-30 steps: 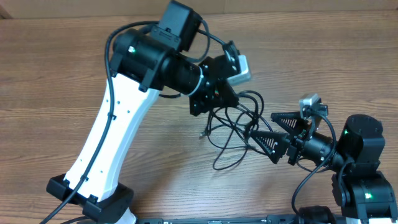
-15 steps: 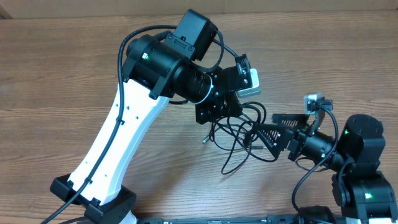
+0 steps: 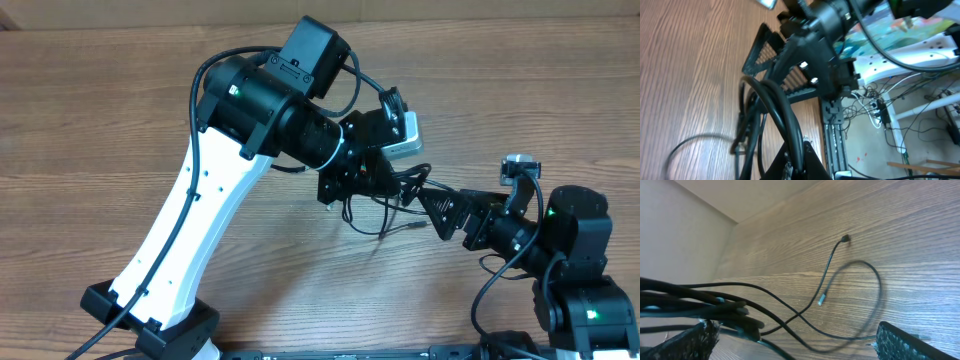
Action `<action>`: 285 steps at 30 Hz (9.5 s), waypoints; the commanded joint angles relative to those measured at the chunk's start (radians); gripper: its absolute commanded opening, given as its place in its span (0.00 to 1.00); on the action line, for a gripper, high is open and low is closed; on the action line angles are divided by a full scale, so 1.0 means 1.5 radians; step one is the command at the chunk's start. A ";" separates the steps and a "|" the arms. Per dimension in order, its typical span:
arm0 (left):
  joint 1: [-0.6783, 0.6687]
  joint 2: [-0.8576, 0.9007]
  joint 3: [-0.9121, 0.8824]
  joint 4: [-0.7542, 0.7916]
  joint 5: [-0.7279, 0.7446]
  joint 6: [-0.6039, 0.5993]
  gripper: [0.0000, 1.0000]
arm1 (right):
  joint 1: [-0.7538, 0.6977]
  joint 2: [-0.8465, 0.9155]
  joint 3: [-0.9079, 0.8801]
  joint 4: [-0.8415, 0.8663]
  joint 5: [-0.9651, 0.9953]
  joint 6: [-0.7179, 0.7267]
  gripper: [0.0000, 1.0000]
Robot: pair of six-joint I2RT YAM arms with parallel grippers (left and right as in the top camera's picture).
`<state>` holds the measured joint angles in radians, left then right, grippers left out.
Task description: Untangle cables
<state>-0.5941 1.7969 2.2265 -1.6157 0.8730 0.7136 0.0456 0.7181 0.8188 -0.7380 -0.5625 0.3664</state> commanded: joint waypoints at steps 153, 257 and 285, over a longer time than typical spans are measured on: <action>0.215 0.079 0.019 0.109 -0.527 -0.490 0.72 | -0.001 0.265 0.004 0.008 0.146 0.133 1.00; 0.247 0.079 0.019 0.121 -0.512 -0.538 1.00 | 0.382 0.093 0.028 0.366 0.470 -0.103 0.04; 0.247 0.079 0.019 0.121 -0.512 -0.538 1.00 | 0.357 0.535 0.113 0.248 0.466 -0.142 1.00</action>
<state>-0.2226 1.9396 2.2410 -1.4357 0.0937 -0.0795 0.5991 1.4532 0.9825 -0.4473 0.1154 0.2405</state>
